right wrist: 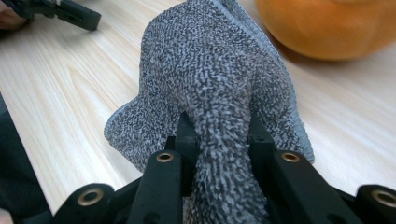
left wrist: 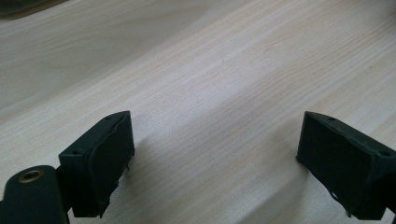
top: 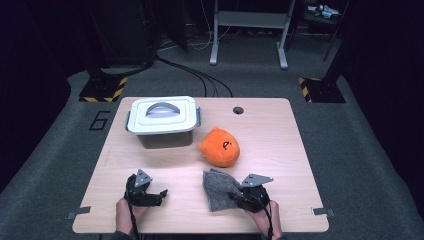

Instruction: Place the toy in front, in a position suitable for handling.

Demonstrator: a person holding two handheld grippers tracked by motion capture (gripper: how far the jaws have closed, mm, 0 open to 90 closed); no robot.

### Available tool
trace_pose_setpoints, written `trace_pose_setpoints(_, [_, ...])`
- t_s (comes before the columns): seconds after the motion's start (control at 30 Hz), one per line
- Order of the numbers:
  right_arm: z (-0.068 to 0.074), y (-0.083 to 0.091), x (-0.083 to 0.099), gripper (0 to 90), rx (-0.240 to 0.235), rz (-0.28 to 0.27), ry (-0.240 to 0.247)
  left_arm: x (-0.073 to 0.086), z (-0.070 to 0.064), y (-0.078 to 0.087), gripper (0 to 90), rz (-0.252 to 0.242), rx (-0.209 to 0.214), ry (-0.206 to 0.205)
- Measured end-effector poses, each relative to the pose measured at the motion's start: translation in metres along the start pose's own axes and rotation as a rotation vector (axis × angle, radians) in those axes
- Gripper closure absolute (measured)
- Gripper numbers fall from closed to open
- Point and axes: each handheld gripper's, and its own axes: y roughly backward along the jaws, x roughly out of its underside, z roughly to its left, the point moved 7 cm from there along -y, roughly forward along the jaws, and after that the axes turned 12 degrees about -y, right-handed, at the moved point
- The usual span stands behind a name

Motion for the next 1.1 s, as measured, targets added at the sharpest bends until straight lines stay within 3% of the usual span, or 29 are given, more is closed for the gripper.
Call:
trace_pose_setpoints(0.07, [-0.004,0.008,0.004,72.5,0.024,0.002,-0.001,0.000,0.000,0.001,10.6,0.005,0.005,-0.017])
trace_pose_setpoints(0.13, [-0.010,0.015,0.007,72.5,0.035,-0.010,-0.016,0.000,-0.001,0.001,10.5,0.007,0.006,0.004])
trace_pose_setpoints(0.27, [-0.025,0.030,0.008,72.5,0.078,-0.020,-0.037,0.000,0.000,0.000,10.6,0.003,0.000,0.003])
trace_pose_setpoints(0.33, [-0.033,0.035,0.010,72.5,0.096,-0.029,-0.055,0.000,0.000,0.000,10.5,0.012,0.013,-0.008])
trace_pose_setpoints(0.43, [-0.044,0.045,0.012,72.5,0.115,-0.049,-0.098,-0.001,0.001,0.000,10.5,0.001,-0.006,-0.015])
trace_pose_setpoints(0.5, [-0.049,0.049,0.012,72.5,0.133,-0.040,-0.089,0.000,0.000,0.000,10.6,0.007,0.002,0.003])
trace_pose_setpoints(0.63, [-0.058,0.053,0.017,72.5,0.149,-0.056,-0.117,0.000,0.001,0.000,10.6,0.004,-0.001,-0.015])
trace_pose_setpoints(0.67, [-0.059,0.052,0.018,72.5,0.145,-0.056,-0.129,0.000,0.000,0.000,10.5,0.007,0.005,0.008])
trace_pose_setpoints(0.77, [-0.067,0.054,0.016,72.5,0.176,-0.049,-0.117,0.000,0.000,0.000,10.6,0.008,0.003,0.000])
trace_pose_setpoints(1.1, [-0.106,0.065,0.006,72.4,0.260,-0.107,-0.188,0.000,0.000,0.000,10.6,0.004,-0.007,0.006])
